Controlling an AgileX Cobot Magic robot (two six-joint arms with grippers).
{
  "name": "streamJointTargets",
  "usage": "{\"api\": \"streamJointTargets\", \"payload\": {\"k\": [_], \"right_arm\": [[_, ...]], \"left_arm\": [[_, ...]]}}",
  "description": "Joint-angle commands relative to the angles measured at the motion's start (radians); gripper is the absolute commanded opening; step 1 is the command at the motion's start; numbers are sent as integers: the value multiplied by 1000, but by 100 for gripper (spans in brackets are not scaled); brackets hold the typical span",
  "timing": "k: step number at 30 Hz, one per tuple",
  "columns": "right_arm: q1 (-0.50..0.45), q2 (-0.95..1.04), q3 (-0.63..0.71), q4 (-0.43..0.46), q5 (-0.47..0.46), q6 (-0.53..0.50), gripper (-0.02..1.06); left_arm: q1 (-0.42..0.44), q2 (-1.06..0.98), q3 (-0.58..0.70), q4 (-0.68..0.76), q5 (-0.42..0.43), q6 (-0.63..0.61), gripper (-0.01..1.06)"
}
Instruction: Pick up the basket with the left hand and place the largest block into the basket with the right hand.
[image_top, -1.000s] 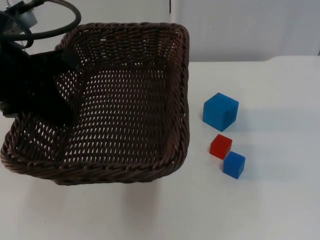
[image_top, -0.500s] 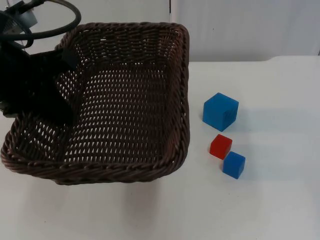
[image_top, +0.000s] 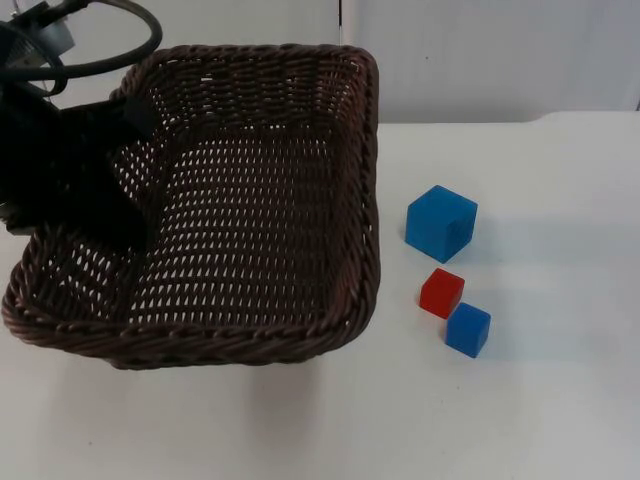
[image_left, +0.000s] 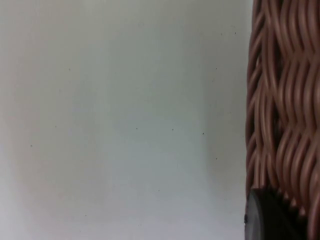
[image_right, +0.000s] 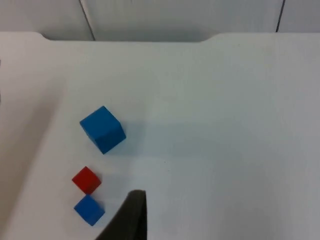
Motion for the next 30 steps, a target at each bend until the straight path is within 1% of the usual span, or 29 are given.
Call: {"api": "streamJointTargets", "payload": {"k": [1, 2, 6, 7, 11, 14, 17, 19, 21, 22, 26, 30], "right_arm": [[-5, 122, -59, 5, -23, -37, 105], [-5, 122, -59, 5, -23, -37, 105], [-3, 263, -122, 13, -24, -56, 105], [-3, 263, -122, 13, -24, -56, 105], [-3, 387, -188, 43, -25, -65, 105], [-3, 433, -219, 66, -25, -87, 105], [-3, 478, -247, 69, -25, -87, 105], [-3, 531, -280, 86, -25, -92, 105], [-3, 575, -309, 116, -25, -122, 105], [-3, 575, -309, 116, -25, -122, 105], [-3, 662, -353, 193, -25, -205, 105], [9, 732, -391, 212, -12, -210, 105]], "left_arm": [[0, -17, 1, -45, 1, -6, 0], [0, -17, 1, -45, 1, -6, 0], [0, -17, 1, -45, 5, -6, 0], [0, -17, 1, -45, 5, -6, 0], [0, -17, 1, -45, 5, -6, 0], [0, -17, 1, -45, 5, -6, 0], [0, -17, 1, -45, 5, -6, 0], [0, -17, 1, -45, 5, -6, 0], [0, -17, 1, -45, 5, -6, 0], [0, -17, 1, -45, 5, -6, 0], [0, -17, 1, -45, 5, -6, 0], [0, -17, 1, -45, 5, -6, 0]]}}
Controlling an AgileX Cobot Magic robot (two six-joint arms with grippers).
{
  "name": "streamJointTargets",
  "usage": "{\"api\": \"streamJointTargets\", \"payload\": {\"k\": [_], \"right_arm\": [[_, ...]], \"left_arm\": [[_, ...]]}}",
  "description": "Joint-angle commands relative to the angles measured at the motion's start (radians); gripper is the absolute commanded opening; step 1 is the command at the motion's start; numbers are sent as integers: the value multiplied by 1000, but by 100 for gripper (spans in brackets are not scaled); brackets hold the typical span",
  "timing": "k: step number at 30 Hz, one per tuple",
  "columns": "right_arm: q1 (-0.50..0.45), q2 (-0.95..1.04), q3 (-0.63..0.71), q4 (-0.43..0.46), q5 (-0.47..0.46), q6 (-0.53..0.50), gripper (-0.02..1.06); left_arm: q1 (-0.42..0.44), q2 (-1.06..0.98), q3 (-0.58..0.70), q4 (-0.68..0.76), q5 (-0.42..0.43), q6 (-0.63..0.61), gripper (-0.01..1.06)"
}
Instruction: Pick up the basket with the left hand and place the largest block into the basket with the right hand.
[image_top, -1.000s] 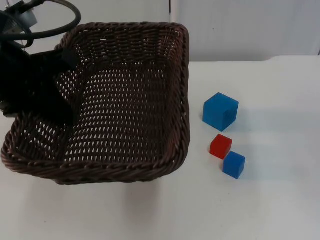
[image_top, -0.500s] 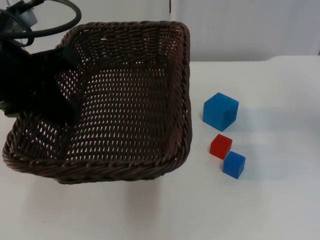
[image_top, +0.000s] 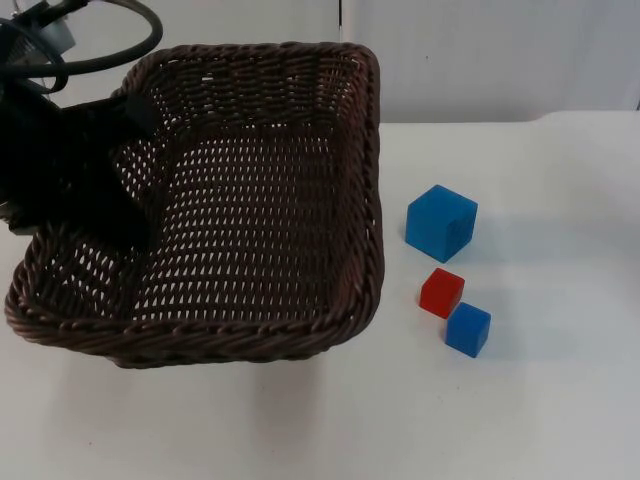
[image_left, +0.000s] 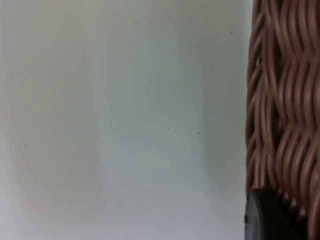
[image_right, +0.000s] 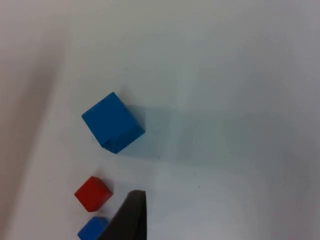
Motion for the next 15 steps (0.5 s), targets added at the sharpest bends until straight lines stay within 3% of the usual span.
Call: {"api": "streamJointTargets", "payload": {"k": [1, 9, 15], "right_arm": [[21, 50, -34, 20, 6, -29, 105], [173, 178, -76, 9, -71, -159, 105], [261, 288, -149, -84, -77, -182, 105]], "left_arm": [[0, -17, 1, -34, 2, -6, 0], [0, -17, 1, -32, 2, -6, 0], [0, -17, 1, -32, 4, -6, 0]]}}
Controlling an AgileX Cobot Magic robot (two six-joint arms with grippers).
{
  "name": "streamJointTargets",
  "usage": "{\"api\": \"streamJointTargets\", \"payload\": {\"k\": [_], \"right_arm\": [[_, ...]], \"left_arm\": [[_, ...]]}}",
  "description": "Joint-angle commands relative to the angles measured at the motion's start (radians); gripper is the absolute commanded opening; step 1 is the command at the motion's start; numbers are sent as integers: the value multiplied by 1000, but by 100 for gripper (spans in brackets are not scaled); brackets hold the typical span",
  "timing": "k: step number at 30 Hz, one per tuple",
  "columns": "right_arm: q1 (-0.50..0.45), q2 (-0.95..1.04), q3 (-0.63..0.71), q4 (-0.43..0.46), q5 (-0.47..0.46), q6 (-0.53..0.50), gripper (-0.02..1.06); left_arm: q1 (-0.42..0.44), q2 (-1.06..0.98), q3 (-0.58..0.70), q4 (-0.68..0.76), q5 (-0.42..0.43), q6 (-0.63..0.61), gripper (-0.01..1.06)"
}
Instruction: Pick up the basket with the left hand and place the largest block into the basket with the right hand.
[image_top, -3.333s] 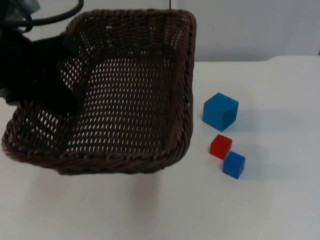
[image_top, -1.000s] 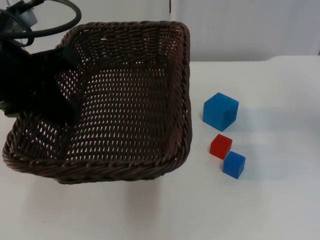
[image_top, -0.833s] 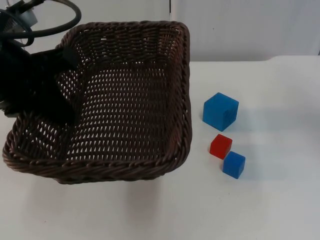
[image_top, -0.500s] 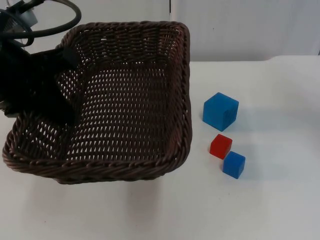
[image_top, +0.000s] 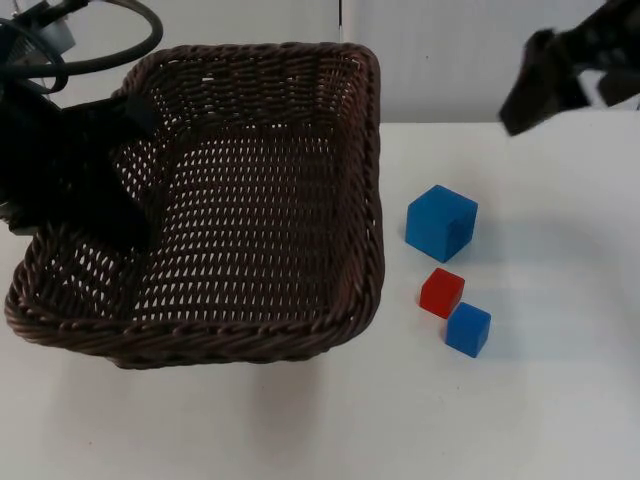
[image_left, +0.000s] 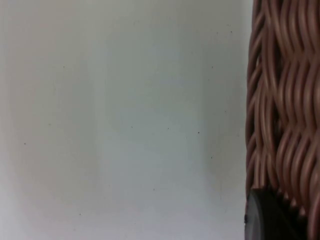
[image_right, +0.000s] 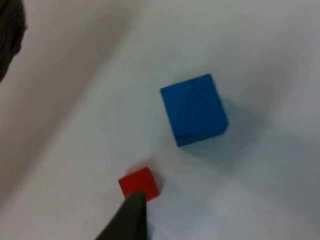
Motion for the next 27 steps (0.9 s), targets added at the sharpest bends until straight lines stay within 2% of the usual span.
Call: {"api": "streamJointTargets", "payload": {"k": [1, 11, 21, 27], "right_arm": [[36, 55, -49, -57, -14, -13, 105], [60, 267, -218, -92, -2, -13, 105], [60, 351, -228, -86, -23, -9, 105], [60, 355, -228, -30, -81, -9, 105]], "left_arm": [[0, -17, 1, -32, 1, -6, 0], [0, -17, 1, -21, 1, -6, 0], [0, -17, 1, -21, 1, -6, 0], [0, -17, 1, -23, 1, -6, 0]]}}
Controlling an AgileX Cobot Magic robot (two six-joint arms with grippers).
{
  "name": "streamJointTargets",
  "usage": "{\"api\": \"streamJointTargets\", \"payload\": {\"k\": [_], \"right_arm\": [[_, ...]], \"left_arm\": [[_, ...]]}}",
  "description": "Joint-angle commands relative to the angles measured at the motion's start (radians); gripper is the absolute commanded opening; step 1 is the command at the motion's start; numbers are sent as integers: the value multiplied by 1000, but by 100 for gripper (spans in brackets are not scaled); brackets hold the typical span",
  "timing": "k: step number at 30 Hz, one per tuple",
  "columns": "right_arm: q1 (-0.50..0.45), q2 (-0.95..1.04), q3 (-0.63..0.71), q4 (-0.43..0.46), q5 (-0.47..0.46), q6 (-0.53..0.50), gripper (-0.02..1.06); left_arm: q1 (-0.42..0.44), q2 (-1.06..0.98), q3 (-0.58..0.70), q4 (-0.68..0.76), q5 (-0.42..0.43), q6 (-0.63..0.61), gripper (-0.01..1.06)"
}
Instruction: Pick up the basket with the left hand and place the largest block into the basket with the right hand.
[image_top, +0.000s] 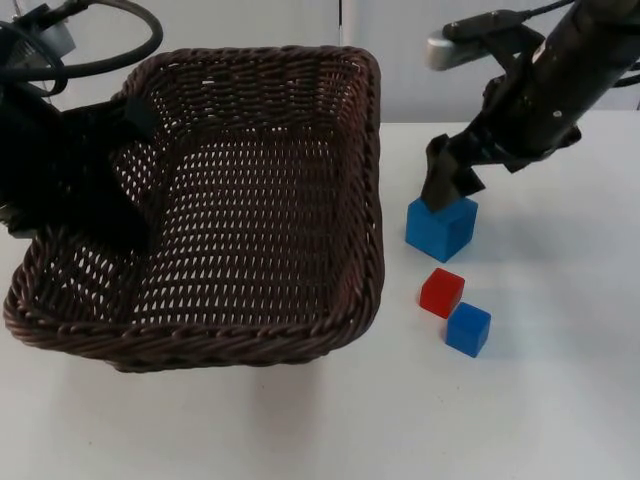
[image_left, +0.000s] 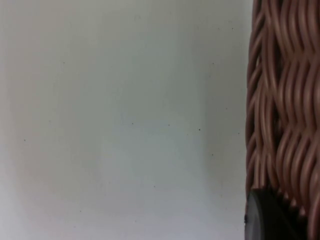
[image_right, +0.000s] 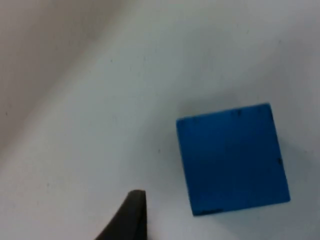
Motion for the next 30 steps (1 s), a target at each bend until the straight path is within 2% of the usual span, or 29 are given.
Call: {"api": "streamJointTargets", "payload": {"k": [1, 11, 24, 26, 27, 28, 30], "right_arm": [[14, -2, -6, 10, -35, -2, 105], [55, 32, -6, -1, -123, -41, 105], [53, 155, -6, -25, -215, -12, 104], [53, 155, -6, -25, -227, 2, 97], [53, 155, -6, -25, -231, 2, 89], [53, 155, -6, -25, -231, 2, 89], [53, 155, -6, -25, -237, 2, 69]], "left_arm": [[0, -17, -3, -23, -3, -6, 0], [0, -17, -3, -23, -3, -6, 0], [0, -17, -3, -21, -3, -6, 0], [0, -17, -3, -21, -3, -6, 0], [0, -17, -3, -21, -3, -6, 0], [0, -17, -3, -21, -3, -6, 0], [0, -17, -3, -21, -3, -6, 0]]}}
